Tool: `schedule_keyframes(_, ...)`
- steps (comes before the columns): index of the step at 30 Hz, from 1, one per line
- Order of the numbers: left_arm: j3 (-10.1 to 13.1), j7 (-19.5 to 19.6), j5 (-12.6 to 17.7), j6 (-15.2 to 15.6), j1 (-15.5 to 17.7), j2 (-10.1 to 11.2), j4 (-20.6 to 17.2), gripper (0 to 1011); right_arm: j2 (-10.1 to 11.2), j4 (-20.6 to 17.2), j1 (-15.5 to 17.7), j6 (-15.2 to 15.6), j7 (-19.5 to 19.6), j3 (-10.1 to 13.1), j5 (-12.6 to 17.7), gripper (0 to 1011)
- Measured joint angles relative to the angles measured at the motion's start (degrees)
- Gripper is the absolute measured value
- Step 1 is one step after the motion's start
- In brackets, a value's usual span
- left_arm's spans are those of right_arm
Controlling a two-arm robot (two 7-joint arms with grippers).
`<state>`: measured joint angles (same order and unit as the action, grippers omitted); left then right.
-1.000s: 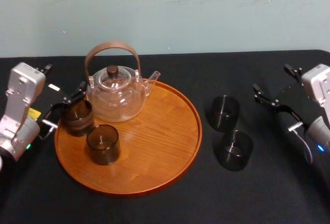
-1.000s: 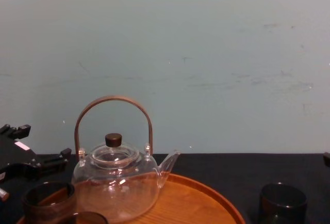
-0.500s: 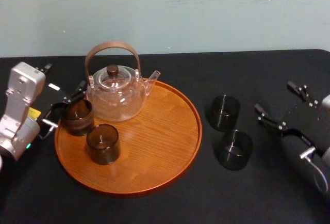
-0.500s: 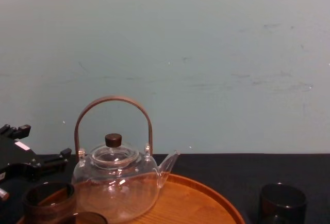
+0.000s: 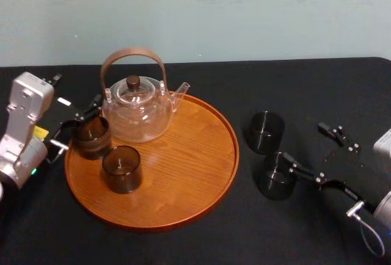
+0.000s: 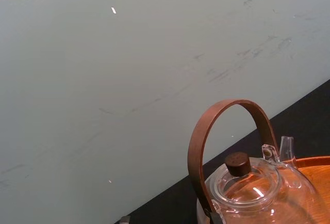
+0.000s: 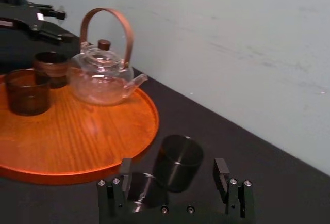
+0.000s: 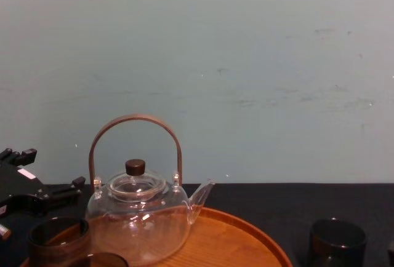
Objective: Pick up the glass from the table and place it on the tray.
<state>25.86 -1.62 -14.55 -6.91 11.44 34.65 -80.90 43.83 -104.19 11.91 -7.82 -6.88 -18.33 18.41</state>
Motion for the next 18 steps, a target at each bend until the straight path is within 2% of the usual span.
schedule_keyframes(18,0.00,0.00,0.00,0.00,-0.01,0.00,0.00,1001,-1.40,0.47,1.58,1.96,-5.32,0.75,1.99,1002)
